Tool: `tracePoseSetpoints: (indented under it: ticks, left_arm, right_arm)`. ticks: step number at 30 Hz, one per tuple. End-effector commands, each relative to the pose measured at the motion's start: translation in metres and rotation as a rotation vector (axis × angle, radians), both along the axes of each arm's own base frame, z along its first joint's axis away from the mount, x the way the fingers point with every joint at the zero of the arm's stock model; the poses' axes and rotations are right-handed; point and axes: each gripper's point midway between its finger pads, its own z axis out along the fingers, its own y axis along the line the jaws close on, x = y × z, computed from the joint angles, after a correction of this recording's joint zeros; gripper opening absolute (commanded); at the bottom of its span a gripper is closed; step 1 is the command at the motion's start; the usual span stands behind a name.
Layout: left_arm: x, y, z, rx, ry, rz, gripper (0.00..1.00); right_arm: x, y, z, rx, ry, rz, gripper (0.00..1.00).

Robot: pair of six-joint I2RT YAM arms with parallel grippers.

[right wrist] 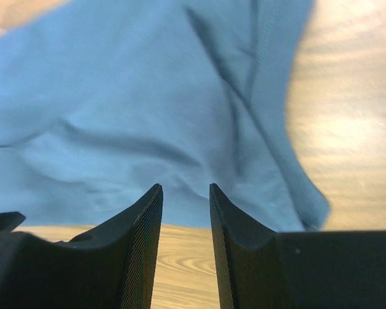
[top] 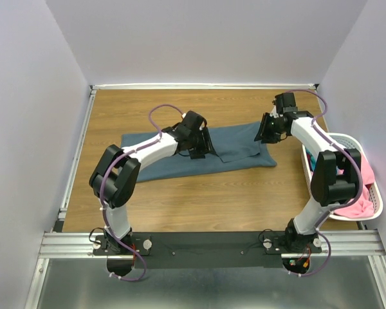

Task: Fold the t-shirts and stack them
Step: Fold the tshirt

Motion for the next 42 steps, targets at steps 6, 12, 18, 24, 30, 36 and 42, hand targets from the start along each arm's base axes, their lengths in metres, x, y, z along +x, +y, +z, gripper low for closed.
tracePoseSetpoints:
  ticks: [6, 12, 18, 24, 30, 36, 42]
  left_arm:
    - [0.039, -0.008, 0.012, 0.028, -0.075, 0.031, 0.59]
    - [0.048, -0.015, -0.001, 0.006, -0.041, 0.063, 0.59]
    - [0.049, -0.016, -0.011, -0.006, -0.033, 0.082, 0.6]
    - [0.058, -0.026, -0.021, -0.014, -0.038, 0.056, 0.57]
    - [0.064, -0.027, -0.018, -0.022, -0.052, 0.055, 0.45]
    - [0.064, -0.024, -0.02, -0.019, -0.055, 0.058, 0.4]
    - [0.066, -0.022, -0.023, -0.018, -0.059, 0.054, 0.37]
  right_arm:
    - [0.036, 0.021, 0.013, 0.119, -0.103, 0.01, 0.42]
    - [0.048, 0.026, 0.009, 0.14, -0.122, 0.021, 0.42]
    - [0.057, 0.004, -0.003, 0.019, -0.13, -0.026, 0.42]
    - [0.063, 0.003, -0.026, 0.027, -0.106, 0.0, 0.42]
    - [0.077, -0.007, -0.036, 0.01, -0.115, 0.004, 0.41]
    - [0.085, -0.005, -0.042, 0.041, -0.115, 0.047, 0.39]
    - [0.089, 0.0, -0.053, 0.059, -0.102, 0.081, 0.36]
